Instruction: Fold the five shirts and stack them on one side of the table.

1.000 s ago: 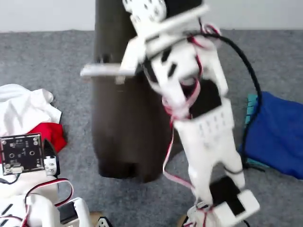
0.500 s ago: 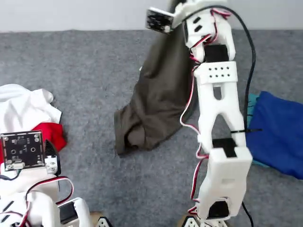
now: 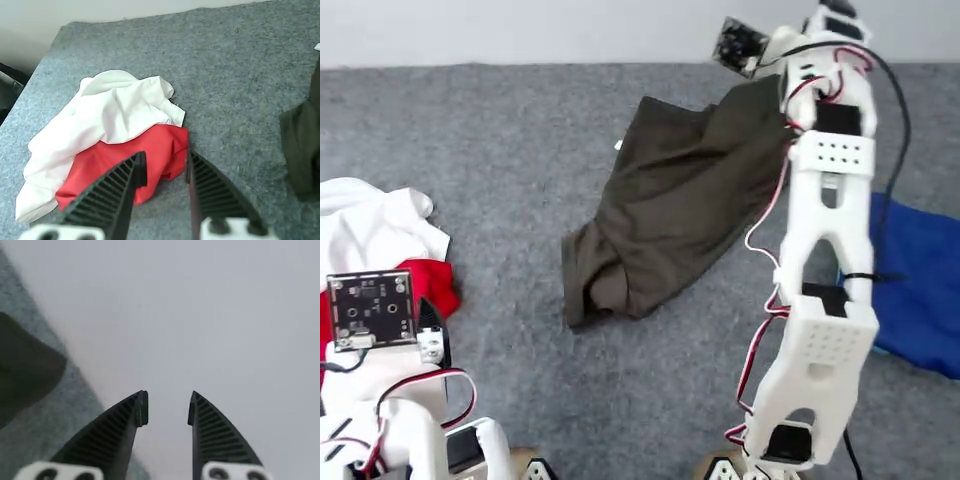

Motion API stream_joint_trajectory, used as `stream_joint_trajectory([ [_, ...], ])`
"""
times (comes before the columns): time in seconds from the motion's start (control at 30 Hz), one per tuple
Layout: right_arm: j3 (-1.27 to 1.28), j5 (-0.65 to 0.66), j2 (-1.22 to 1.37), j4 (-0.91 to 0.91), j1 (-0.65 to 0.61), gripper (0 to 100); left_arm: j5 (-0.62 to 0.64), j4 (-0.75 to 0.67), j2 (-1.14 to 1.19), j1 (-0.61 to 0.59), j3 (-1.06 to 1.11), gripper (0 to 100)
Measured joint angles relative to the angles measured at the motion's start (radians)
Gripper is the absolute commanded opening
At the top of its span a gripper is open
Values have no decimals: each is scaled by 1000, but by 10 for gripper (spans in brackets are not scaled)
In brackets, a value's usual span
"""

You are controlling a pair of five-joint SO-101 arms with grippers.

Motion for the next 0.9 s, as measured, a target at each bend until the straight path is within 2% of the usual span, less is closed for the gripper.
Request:
stream_joint_trajectory([
  [0.43,0,-416,-157,758,-9,145,0,0,0,0,6,130],
  [0.7,0,-621,-198,1135,-238,144,0,0,0,0,6,130],
  [0.9,32,-772,-199,1151,-439,143,0,0,0,-37,9,130],
])
